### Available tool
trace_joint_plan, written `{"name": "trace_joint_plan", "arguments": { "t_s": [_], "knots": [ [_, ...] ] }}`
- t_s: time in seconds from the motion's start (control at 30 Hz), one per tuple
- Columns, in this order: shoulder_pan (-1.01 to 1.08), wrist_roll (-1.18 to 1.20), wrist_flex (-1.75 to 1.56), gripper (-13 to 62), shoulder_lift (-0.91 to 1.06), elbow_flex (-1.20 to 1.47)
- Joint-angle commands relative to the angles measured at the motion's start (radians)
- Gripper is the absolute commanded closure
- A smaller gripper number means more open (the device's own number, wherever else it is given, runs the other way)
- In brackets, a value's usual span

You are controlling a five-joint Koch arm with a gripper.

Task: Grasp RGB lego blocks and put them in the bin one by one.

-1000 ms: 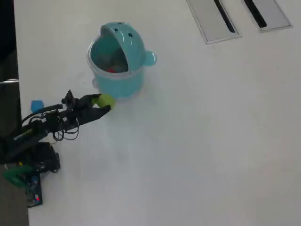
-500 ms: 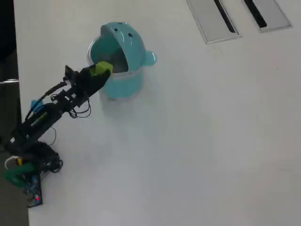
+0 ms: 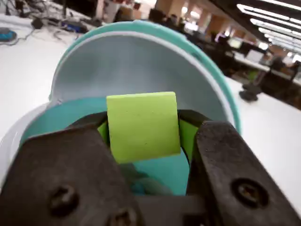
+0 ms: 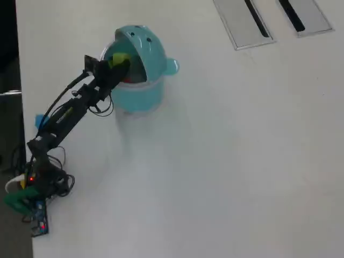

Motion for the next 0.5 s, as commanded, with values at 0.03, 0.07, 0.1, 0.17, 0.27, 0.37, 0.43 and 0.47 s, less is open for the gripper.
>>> {"name": "trace_joint_plan", "arguments": {
  "t_s": [0.03,0.07,0.1,0.17,0.27,0.37,0.43,0.47],
  "knots": [
    [-0.009,0.005,-0.069,20.6,0.020,-0.120],
    [-0.011,0.006,-0.071,20.0,0.014,-0.123],
    [-0.014,0.006,-0.072,19.9,0.008,-0.123],
    [-0.017,0.008,-0.074,18.9,-0.006,-0.126],
    [-0.014,-0.008,-0.064,16.6,-0.003,-0.106],
    [-0.012,-0.008,-0.032,16.0,0.044,-0.095],
    [-0.008,-0.008,0.002,16.0,0.071,-0.094],
    [-0.009,-0.008,0.018,16.0,0.089,-0.081]
  ]
}}
